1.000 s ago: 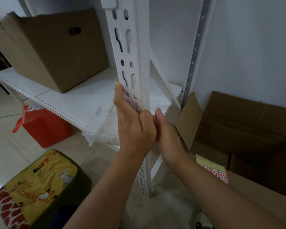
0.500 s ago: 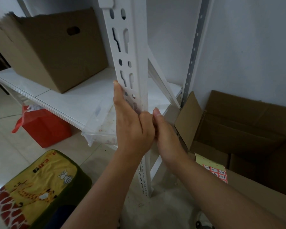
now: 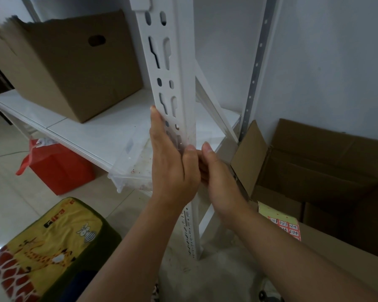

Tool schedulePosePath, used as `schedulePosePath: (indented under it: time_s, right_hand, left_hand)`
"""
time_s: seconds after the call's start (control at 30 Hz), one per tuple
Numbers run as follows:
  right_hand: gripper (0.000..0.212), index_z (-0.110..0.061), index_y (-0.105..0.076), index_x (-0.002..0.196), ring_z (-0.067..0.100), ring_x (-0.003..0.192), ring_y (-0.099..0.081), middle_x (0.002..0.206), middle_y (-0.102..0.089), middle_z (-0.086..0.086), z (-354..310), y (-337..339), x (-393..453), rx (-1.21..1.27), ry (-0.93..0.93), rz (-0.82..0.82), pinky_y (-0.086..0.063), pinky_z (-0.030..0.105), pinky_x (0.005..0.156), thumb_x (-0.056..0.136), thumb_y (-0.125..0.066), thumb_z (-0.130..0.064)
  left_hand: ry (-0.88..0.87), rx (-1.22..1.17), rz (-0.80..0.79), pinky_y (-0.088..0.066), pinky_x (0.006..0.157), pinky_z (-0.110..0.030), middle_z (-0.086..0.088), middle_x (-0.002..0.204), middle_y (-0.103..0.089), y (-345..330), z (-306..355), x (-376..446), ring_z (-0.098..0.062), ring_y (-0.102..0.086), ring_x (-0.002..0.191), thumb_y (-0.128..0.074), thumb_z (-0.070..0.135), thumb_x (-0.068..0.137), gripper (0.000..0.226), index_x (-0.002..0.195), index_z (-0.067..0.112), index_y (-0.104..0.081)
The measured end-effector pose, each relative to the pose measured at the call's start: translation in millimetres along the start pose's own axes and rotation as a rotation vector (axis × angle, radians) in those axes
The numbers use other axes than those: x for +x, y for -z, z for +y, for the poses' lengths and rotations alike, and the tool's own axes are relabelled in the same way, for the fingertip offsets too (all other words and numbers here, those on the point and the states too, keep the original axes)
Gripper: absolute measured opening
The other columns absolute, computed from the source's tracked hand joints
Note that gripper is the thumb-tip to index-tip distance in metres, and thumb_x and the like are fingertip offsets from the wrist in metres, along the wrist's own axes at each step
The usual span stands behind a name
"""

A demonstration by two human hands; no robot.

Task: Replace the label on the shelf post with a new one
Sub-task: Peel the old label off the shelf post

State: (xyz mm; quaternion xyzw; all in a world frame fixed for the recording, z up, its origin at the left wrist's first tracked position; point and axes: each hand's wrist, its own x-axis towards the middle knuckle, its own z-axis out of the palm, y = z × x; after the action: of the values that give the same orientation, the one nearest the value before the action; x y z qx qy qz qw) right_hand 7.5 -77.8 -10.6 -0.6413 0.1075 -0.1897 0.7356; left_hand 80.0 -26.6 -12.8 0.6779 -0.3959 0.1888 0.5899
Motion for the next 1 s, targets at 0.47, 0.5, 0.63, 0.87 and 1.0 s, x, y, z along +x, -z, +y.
schedulePosePath:
  time_s: [0.47, 0.5, 0.63, 0.87, 1.0]
  right_hand:
    - [0.045, -0.032, -0.063, 0.107, -0.012, 0.096, -0.062, 0.090, -0.071, -0.024, -1, -1, 0, -0.041, -0.033, 0.004, -0.046, 0.005, 0.078, 0.092, -0.025, -0.050]
    - [0.041, -0.035, -0.063, 0.103, -0.013, 0.094, -0.062, 0.087, -0.071, -0.026, -1, -1, 0, -0.050, -0.037, 0.006, -0.046, 0.004, 0.075, 0.096, -0.024, -0.047]
    - [0.041, -0.036, -0.063, 0.098, -0.015, 0.086, -0.063, 0.080, -0.071, -0.027, -1, 1, 1, -0.063, -0.041, 0.024, -0.046, 0.003, 0.068, 0.101, -0.023, -0.041]
    - [0.042, -0.035, -0.066, 0.099, -0.008, 0.094, -0.065, 0.088, -0.073, -0.021, 0, 0, 1, -0.053, -0.032, 0.025, -0.048, 0.007, 0.076, 0.101, -0.024, -0.042]
    - [0.041, -0.035, -0.065, 0.099, -0.008, 0.097, -0.064, 0.089, -0.073, -0.022, -1, -1, -1, -0.035, -0.026, 0.015, -0.048, 0.007, 0.079, 0.101, -0.024, -0.042]
  left_hand:
    - [0.044, -0.038, 0.032, -0.030, 0.108, -0.014, -0.004, 0.154, -0.016, -4, 2, -1, 0.001, -0.026, 0.137, -0.045, 0.006, 0.085, 0.076, 0.148, -0.005, -0.003]
    - [0.064, -0.042, 0.061, -0.035, 0.102, -0.012, -0.009, 0.151, -0.021, -5, 5, 0, 0.004, -0.033, 0.129, -0.044, 0.009, 0.087, 0.072, 0.148, -0.004, -0.006]
    - [0.082, -0.042, 0.109, -0.036, 0.086, -0.001, 0.004, 0.138, -0.023, -10, 7, 1, 0.022, -0.036, 0.113, -0.042, 0.007, 0.090, 0.066, 0.147, -0.002, -0.010]
    - [0.070, 0.013, 0.084, -0.025, 0.093, 0.004, 0.026, 0.135, -0.007, -13, 1, -2, 0.031, -0.019, 0.119, -0.046, -0.004, 0.089, 0.073, 0.148, -0.003, -0.004]
    - [0.040, 0.039, 0.075, -0.024, 0.097, 0.002, 0.031, 0.133, -0.006, -12, 0, -4, 0.029, -0.018, 0.121, -0.049, -0.010, 0.087, 0.076, 0.147, -0.007, -0.003]
